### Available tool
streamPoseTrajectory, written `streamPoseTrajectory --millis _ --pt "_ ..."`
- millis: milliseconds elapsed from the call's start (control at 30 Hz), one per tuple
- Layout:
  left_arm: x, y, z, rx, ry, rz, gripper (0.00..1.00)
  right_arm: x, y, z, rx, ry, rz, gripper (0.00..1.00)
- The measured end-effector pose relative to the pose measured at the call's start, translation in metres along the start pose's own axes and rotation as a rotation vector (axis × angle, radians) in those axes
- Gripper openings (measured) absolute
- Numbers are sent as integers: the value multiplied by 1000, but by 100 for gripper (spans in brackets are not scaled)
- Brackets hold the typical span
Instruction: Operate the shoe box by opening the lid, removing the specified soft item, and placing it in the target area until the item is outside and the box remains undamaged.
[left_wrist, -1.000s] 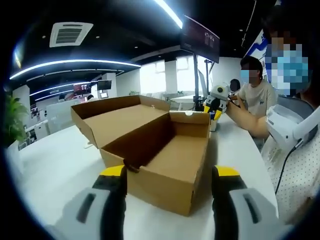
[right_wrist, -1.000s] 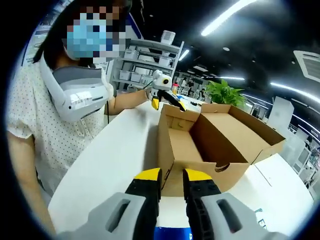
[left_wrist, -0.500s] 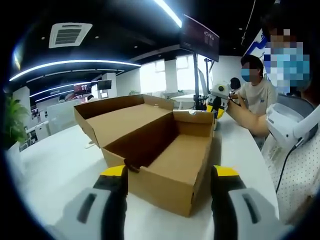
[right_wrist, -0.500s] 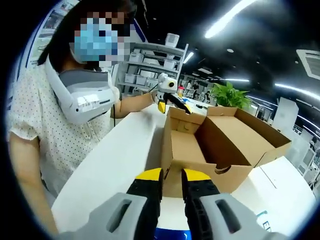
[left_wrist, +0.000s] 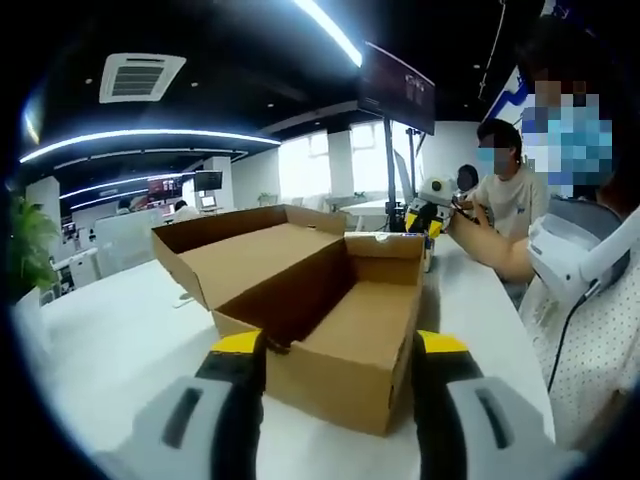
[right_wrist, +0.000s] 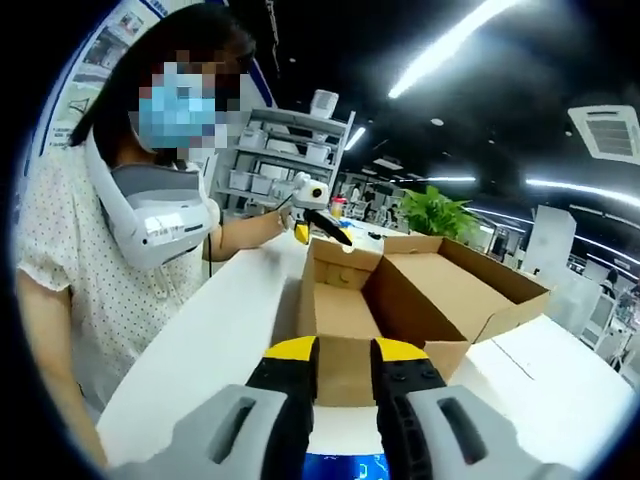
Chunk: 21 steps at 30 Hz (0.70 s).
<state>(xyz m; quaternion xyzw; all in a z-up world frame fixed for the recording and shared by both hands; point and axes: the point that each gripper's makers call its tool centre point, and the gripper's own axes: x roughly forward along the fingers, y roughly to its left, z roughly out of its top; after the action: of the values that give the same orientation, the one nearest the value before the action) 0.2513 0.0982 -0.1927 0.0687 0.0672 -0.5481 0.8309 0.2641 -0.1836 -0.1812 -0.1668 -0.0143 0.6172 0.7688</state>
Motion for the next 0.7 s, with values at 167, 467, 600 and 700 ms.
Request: streamPoseTrajectory --millis 167,467,600,700 --pt "-7 9 12 -23 -69 36 60 -1 -22 -3 44 -8 -103 23" --pt "-16 37 22 -115 -158 150 60 -2 -45 -12 113 -12 -202 31" --pt "-17 41 28 -187 -219 178 60 -5 -55 -15 168 -23 -244 32" --pt "-19 44 33 -257 -269 168 61 -9 -63 -4 266 -108 -272 32"
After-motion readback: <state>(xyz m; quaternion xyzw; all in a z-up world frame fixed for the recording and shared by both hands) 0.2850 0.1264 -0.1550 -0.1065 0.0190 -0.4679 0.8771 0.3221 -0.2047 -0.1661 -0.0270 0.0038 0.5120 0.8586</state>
